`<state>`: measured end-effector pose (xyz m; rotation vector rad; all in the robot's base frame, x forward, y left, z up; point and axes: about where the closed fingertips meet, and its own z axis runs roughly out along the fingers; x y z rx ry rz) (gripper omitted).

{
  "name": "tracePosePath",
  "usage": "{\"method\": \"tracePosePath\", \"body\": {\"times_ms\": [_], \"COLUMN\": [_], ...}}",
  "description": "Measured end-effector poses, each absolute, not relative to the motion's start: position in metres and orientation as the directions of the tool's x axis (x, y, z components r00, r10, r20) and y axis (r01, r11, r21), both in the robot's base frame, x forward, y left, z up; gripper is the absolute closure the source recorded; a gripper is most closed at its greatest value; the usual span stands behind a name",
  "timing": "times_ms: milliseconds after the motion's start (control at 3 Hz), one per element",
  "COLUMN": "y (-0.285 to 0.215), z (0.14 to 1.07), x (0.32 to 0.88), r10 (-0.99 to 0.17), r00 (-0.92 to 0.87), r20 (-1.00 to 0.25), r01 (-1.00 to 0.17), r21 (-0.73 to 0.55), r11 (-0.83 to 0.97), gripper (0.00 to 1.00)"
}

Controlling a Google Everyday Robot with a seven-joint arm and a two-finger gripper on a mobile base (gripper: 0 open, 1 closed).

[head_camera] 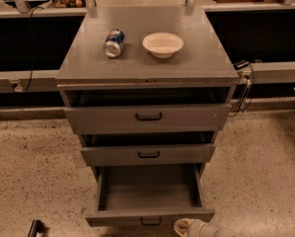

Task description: Close bottom drawer

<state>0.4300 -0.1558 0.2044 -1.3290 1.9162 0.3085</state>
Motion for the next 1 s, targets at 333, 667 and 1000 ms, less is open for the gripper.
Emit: {"method": "tracePosePath", "body": {"times_ms": [333,667,1000], "y": [-0.158,-0.161,-0.159], "z": [0.165,0.134,0.118], "x": [0.427,0.427,0.436], "r10": [-0.694,-0.695,-0.699], "r00": [-0.222,-0.26,-0.248], "r20": [-0.685,-0.67,-0.671], "r01": [-0.893,-0.898,-0.904], "r21": [-0.142,-0.097,-0.098], "r11": [0.426,0.429,0.416], "gripper": [1.0,1.0,1.0]}}
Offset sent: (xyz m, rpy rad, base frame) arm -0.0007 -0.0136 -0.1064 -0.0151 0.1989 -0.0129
